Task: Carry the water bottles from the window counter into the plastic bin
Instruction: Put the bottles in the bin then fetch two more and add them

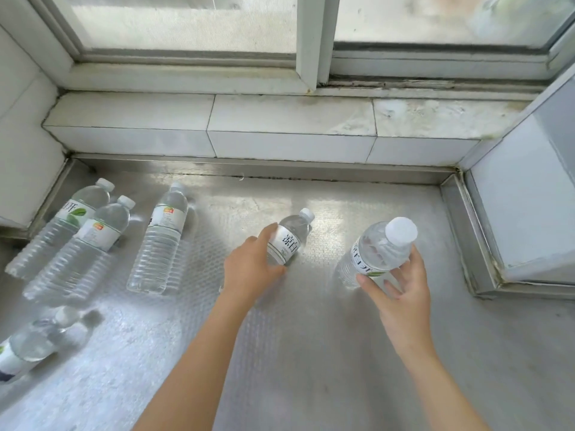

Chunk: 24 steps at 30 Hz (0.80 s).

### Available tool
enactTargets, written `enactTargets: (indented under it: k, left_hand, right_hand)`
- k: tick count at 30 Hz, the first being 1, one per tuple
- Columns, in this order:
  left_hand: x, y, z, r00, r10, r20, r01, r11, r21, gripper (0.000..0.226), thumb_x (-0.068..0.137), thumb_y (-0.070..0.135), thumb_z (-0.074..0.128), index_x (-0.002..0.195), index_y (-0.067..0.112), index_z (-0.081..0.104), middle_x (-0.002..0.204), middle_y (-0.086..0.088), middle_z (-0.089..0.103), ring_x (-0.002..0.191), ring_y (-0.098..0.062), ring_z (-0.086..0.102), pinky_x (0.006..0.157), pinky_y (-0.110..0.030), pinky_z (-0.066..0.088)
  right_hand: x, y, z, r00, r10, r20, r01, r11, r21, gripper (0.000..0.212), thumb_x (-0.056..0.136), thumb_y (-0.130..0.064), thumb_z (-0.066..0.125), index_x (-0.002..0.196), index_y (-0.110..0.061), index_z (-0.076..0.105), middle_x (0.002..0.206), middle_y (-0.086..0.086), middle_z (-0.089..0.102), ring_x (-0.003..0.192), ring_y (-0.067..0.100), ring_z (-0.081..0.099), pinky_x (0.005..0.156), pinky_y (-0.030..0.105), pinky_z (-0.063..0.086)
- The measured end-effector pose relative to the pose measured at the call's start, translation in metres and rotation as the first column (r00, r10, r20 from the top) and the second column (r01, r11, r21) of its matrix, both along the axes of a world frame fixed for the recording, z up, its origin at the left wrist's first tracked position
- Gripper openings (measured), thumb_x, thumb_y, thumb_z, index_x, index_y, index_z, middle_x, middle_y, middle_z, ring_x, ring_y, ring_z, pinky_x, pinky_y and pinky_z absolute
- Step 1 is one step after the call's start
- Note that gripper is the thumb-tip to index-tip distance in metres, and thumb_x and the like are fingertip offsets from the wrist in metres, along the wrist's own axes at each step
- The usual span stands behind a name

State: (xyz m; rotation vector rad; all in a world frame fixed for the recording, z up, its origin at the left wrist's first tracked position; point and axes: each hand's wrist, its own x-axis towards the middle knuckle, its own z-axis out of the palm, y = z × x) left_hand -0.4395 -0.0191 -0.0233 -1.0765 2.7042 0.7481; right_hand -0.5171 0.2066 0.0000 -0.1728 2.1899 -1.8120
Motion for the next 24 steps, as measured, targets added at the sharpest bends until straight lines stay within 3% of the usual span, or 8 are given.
enactTargets:
  k: [2,6,10,14,17,24]
  left_hand:
    - [0.002,0.001,0.0,0.998,0.035,-0.048,-0.033,0.998,0.047,0.08,0.076,0.054,0.07,0.146,0.041,0.033,0.102,0.004,0.06,0.087,-0.019,0.061,0.068,-0.03,0.04]
    - [0.011,0.006,0.001,0.967,0.163,-0.198,-0.125,0.973,0.193,0.081,0.072,0.041,0.079,0.14,0.048,0.036,0.103,0.012,0.061,0.09,-0.012,0.063,0.072,-0.033,0.048]
    - [0.02,0.017,0.015,0.811,0.441,-0.384,-0.219,0.839,0.499,0.081,0.061,0.027,0.09,0.12,0.057,0.045,0.103,0.018,0.064,0.086,0.014,0.062,0.07,-0.022,0.045]
    - [0.027,0.03,0.032,0.709,0.563,-0.424,-0.218,0.748,0.627,0.083,0.051,0.031,0.092,0.117,0.058,0.049,0.108,0.008,0.068,0.081,0.003,0.07,0.075,-0.03,0.053]
    - [0.033,0.039,0.045,0.678,0.594,-0.434,-0.198,0.716,0.67,0.085,0.046,0.037,0.091,0.117,0.059,0.05,0.111,0.004,0.069,0.085,-0.005,0.073,0.077,-0.033,0.055]
    - [0.041,0.07,0.087,0.657,0.576,-0.487,-0.13,0.723,0.679,0.087,0.044,0.036,0.092,0.117,0.058,0.052,0.113,0.0,0.069,0.095,-0.012,0.073,0.088,-0.044,0.057]
  right_hand:
    - [-0.003,-0.003,-0.002,1.0,0.016,-0.006,-0.016,1.0,-0.005,0.075,0.071,0.0,0.081,0.134,-0.025,0.047,0.131,-0.01,0.059,0.123,0.007,0.053,0.107,0.045,0.041]
    - [-0.008,-0.005,-0.007,0.999,0.041,-0.002,-0.041,0.999,-0.011,0.072,0.069,0.003,0.081,0.129,-0.02,0.051,0.125,-0.007,0.063,0.119,0.011,0.057,0.108,0.044,0.041]
    - [-0.011,-0.005,-0.008,1.0,0.009,-0.023,-0.009,1.0,-0.027,0.067,0.064,0.003,0.084,0.121,-0.017,0.056,0.119,-0.004,0.066,0.114,0.009,0.06,0.103,0.04,0.046]
    - [-0.006,-0.004,-0.005,0.998,-0.05,-0.033,0.048,0.996,-0.071,0.071,0.062,0.005,0.085,0.122,-0.017,0.055,0.119,-0.003,0.065,0.111,0.008,0.061,0.096,0.034,0.052]
    - [0.0,0.004,0.003,0.996,-0.084,-0.004,0.082,0.989,-0.124,0.076,0.06,0.003,0.087,0.125,-0.017,0.052,0.119,0.002,0.065,0.11,0.011,0.062,0.093,0.041,0.053]
    - [0.011,0.027,0.044,0.997,-0.077,0.026,0.081,0.972,-0.222,0.078,0.053,-0.015,0.088,0.123,-0.027,0.057,0.111,0.001,0.07,0.105,0.019,0.065,0.085,0.04,0.053]
